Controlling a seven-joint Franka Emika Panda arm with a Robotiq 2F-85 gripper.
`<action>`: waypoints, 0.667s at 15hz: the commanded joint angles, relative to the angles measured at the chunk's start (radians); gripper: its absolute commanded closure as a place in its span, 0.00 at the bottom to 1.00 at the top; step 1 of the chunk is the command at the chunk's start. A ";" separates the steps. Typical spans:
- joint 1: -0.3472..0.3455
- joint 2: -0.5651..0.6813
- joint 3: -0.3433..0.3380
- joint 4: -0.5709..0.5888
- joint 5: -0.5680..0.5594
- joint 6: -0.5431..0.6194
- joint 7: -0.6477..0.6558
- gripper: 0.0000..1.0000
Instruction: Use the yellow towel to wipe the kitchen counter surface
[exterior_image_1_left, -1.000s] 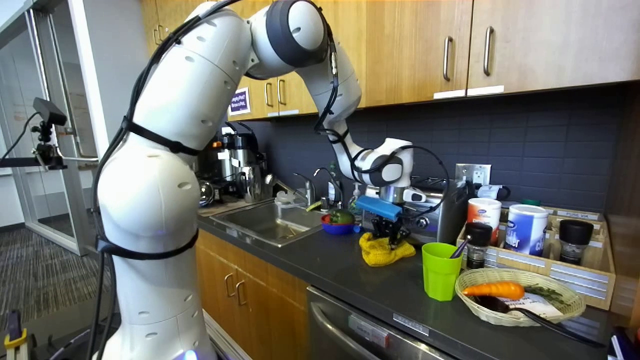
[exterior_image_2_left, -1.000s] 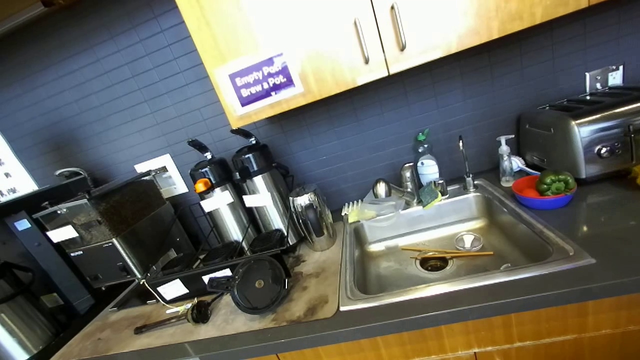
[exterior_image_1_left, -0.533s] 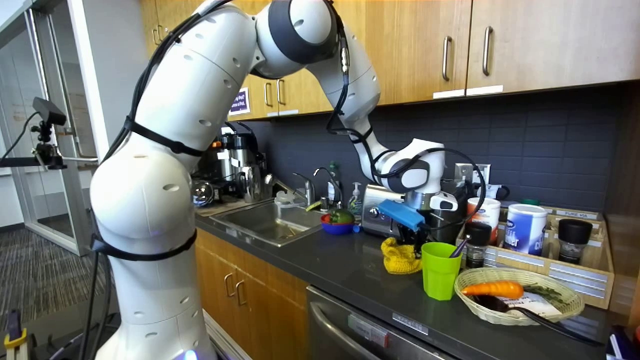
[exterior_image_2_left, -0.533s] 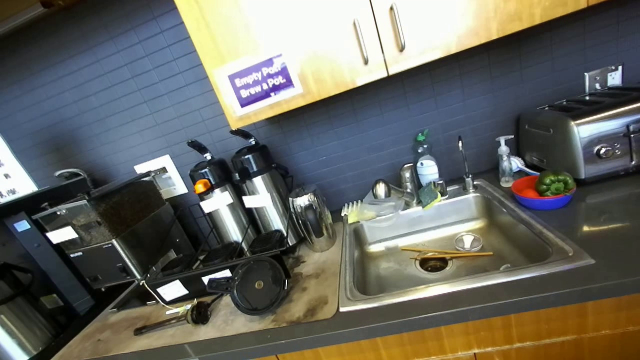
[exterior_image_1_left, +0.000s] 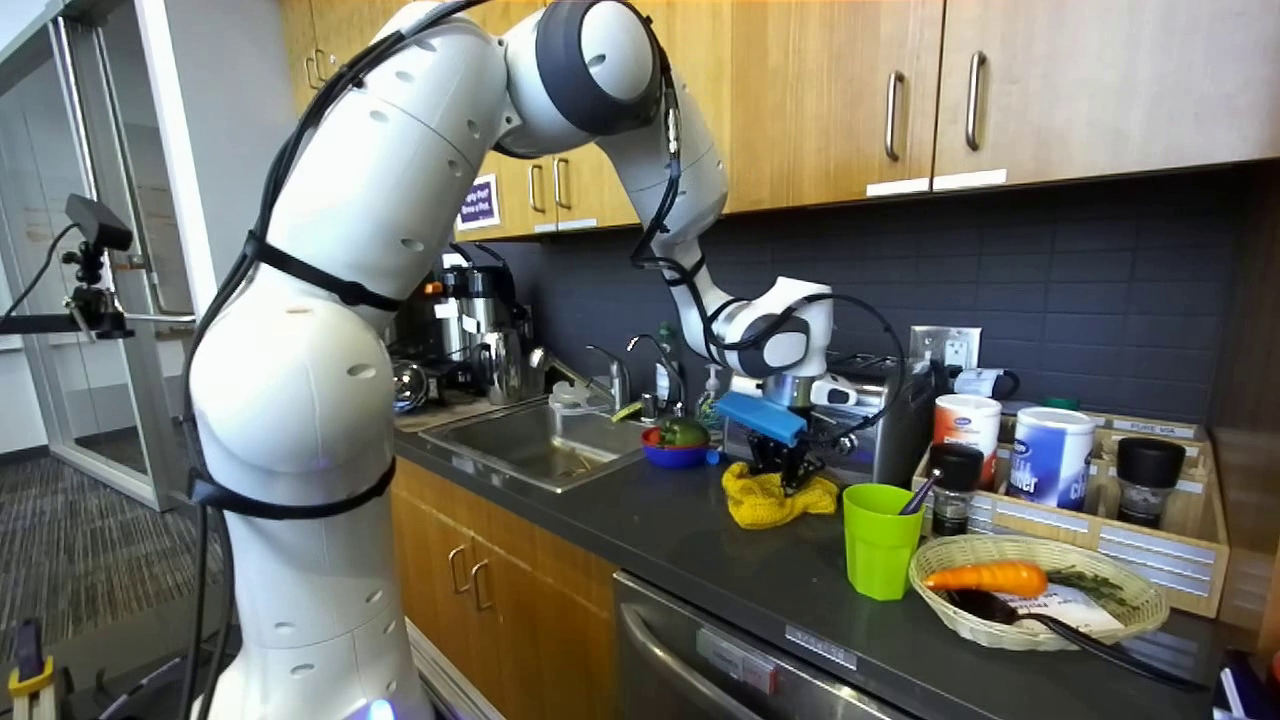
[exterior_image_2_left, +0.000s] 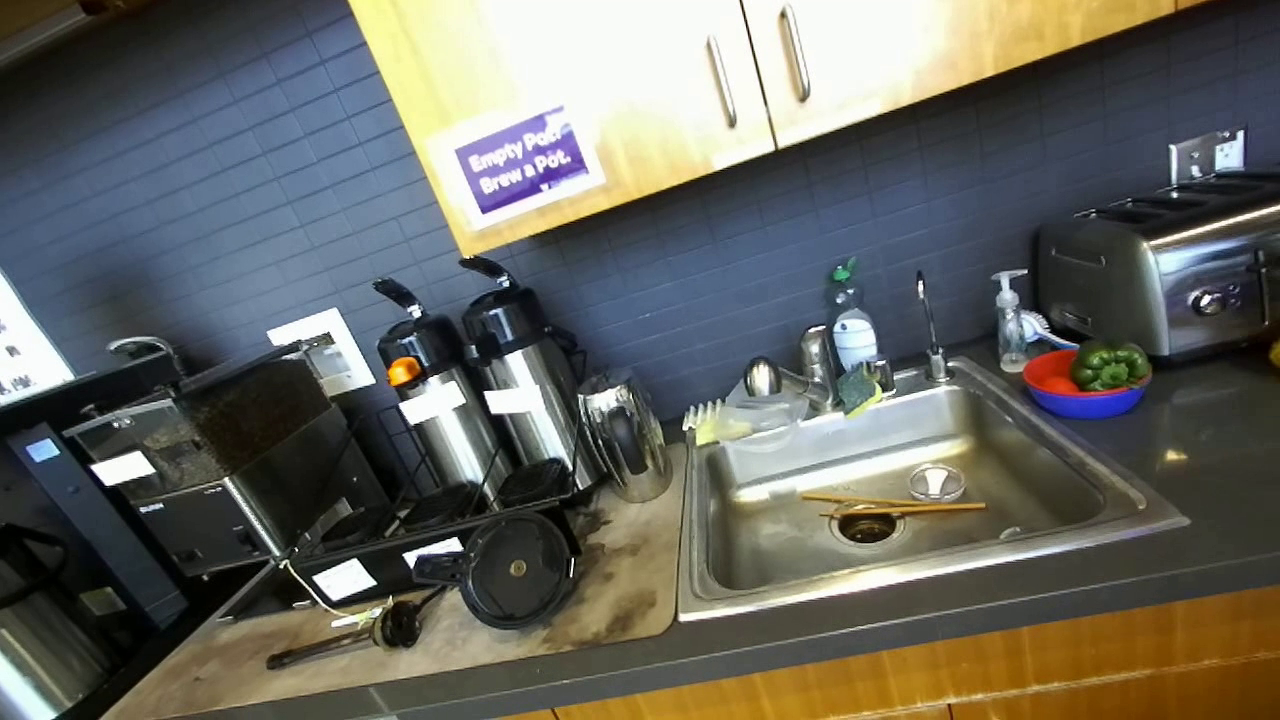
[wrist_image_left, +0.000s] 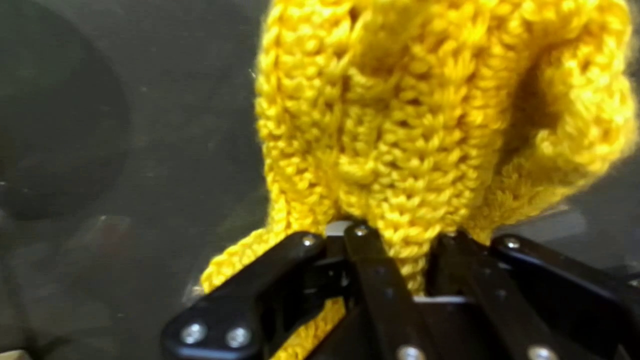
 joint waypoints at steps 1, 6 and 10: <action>0.061 0.030 0.021 -0.051 -0.045 0.023 -0.020 0.95; 0.106 0.011 0.031 -0.077 -0.102 0.021 -0.028 0.95; 0.118 -0.005 0.041 -0.100 -0.121 0.024 -0.051 0.95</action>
